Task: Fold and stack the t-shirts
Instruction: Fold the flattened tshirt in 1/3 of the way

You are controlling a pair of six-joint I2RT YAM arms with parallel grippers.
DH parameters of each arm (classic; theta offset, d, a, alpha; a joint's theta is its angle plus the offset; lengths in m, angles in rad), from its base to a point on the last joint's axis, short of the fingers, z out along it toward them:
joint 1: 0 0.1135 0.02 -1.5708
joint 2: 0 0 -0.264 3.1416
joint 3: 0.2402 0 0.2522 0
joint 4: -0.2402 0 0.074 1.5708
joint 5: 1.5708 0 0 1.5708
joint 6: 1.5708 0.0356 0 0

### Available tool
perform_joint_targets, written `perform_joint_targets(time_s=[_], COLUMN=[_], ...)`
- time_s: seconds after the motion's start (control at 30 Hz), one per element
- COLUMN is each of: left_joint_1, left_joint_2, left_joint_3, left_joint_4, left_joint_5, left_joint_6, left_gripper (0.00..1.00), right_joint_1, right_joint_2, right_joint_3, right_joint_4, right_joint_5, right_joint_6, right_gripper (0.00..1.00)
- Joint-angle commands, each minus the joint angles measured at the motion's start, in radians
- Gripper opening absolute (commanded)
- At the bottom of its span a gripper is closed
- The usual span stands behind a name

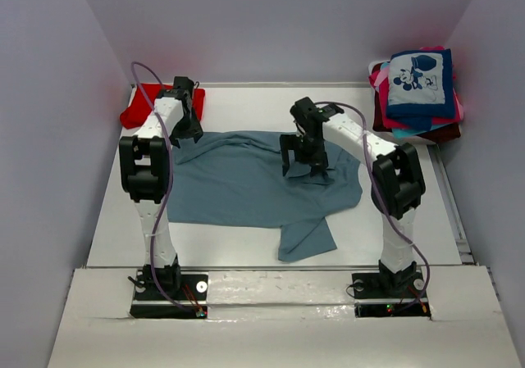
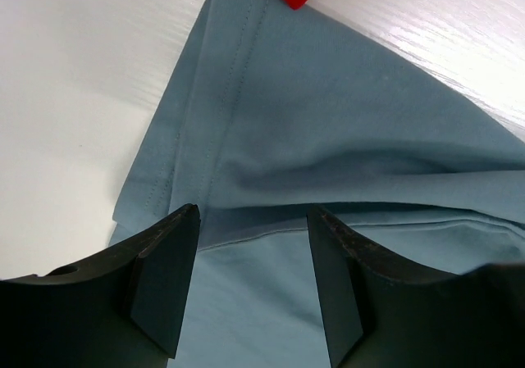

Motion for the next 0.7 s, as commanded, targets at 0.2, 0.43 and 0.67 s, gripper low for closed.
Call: perform_joint_targets(time_s=[0.2,0.43,0.67], left_joint_1=[-0.004,-0.004,-0.004], left_joint_2=[-0.065,-0.056,-0.047], left_joint_3=[-0.012,-0.008,0.003], left_joint_4=[0.010,0.011,0.005], left_joint_5=[0.005,0.014,0.016], left_joint_6=[0.013,0.013,0.014], left_gripper=[0.66,0.66,0.66], right_joint_1=[-0.069,-0.161,-0.175], right_joint_2=[-0.157,-0.227,-0.206], right_joint_3=[-0.062,-0.223,-0.240], right_joint_4=[0.024,0.102,0.144], right_joint_5=[0.212,0.212,0.195], right_joint_6=[0.115,0.135,0.124], right_gripper=[1.00,0.99,0.89])
